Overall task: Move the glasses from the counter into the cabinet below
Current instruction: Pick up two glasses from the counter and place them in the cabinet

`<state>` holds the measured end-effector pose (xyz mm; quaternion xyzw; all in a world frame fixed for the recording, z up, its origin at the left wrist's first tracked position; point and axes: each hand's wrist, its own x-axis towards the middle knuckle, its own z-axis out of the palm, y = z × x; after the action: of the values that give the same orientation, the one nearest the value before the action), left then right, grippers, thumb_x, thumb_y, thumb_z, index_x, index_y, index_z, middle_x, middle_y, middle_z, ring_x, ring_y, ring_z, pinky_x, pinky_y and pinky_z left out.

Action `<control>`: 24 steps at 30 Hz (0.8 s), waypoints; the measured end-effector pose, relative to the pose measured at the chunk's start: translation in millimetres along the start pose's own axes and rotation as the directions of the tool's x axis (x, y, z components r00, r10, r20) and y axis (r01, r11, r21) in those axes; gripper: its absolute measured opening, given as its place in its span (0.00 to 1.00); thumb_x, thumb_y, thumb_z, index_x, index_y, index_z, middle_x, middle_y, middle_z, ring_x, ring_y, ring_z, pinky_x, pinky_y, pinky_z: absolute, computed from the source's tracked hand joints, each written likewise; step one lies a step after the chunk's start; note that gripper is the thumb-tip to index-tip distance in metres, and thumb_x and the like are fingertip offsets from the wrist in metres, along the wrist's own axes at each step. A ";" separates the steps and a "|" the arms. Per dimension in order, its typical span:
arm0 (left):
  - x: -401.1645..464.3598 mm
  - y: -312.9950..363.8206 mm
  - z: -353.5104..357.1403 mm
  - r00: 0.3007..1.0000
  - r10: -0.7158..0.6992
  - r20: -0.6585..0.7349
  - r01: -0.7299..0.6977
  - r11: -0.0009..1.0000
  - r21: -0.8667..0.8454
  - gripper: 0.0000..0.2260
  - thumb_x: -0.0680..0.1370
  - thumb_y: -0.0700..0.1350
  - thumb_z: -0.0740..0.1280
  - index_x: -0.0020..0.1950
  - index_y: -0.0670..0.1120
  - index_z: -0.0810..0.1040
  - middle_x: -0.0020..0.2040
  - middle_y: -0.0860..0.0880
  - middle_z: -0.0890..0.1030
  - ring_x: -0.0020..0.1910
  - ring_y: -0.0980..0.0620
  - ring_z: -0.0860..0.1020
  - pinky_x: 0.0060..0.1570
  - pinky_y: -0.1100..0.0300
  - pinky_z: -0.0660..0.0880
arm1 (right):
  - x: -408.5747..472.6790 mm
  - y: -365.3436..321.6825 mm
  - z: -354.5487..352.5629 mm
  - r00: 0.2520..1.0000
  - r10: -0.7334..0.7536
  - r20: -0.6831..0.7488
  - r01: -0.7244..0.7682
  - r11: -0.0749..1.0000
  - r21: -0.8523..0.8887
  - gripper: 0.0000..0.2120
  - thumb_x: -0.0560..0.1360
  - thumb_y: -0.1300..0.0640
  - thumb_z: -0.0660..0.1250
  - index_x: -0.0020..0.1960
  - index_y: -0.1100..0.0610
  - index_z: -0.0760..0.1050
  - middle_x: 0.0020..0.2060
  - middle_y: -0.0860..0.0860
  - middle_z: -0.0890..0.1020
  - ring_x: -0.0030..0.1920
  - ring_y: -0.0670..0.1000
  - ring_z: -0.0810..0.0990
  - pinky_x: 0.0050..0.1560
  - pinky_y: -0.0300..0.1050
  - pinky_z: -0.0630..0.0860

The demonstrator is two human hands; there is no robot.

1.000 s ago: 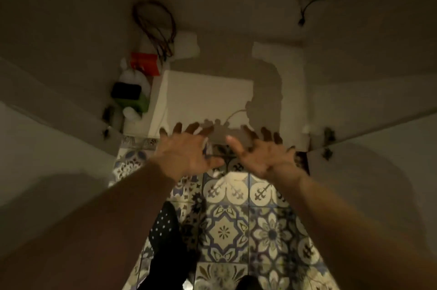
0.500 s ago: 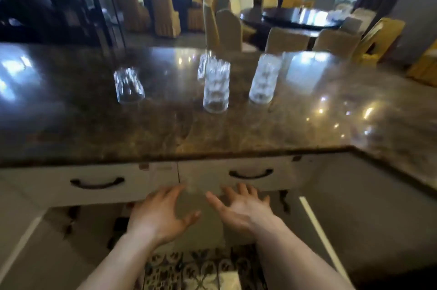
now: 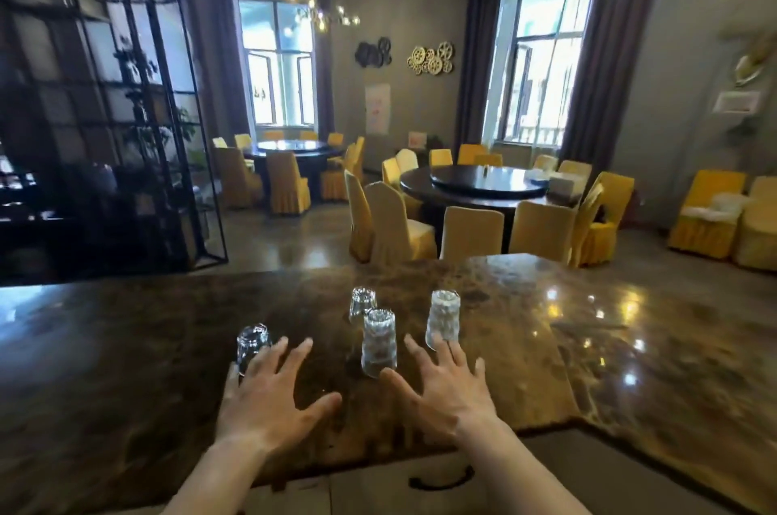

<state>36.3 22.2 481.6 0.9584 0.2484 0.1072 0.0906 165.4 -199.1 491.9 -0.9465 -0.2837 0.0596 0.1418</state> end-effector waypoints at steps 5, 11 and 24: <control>30.0 -12.6 -23.7 0.986 0.026 -0.164 -0.025 1.000 0.008 0.44 0.67 0.81 0.50 0.79 0.64 0.49 0.82 0.52 0.52 0.80 0.48 0.49 0.77 0.40 0.47 | 18.7 -19.5 -21.3 0.987 -0.048 -0.156 0.046 0.999 -0.019 0.43 0.71 0.20 0.41 0.82 0.38 0.43 0.84 0.53 0.44 0.83 0.58 0.41 0.79 0.69 0.43; 50.3 -25.2 -24.3 0.981 0.069 -0.180 -0.065 0.997 0.030 0.47 0.64 0.83 0.45 0.79 0.63 0.48 0.82 0.52 0.53 0.80 0.47 0.51 0.77 0.40 0.50 | 36.1 -32.8 -14.5 0.988 -0.045 -0.149 0.036 0.997 -0.062 0.43 0.72 0.20 0.41 0.82 0.38 0.42 0.84 0.52 0.44 0.83 0.58 0.41 0.79 0.71 0.43; 92.6 -81.7 11.0 0.991 0.122 -0.058 -0.116 0.988 0.103 0.43 0.70 0.77 0.57 0.80 0.63 0.45 0.82 0.52 0.50 0.81 0.48 0.47 0.78 0.43 0.46 | 90.9 -44.2 27.5 0.996 -0.051 -0.078 0.031 0.969 -0.243 0.45 0.73 0.22 0.55 0.81 0.39 0.41 0.84 0.53 0.44 0.83 0.60 0.42 0.79 0.67 0.46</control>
<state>80.8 137.1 467.3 0.9710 0.1984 0.1304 0.0284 212.7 -107.0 476.1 -0.9523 -0.3023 -0.0180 0.0384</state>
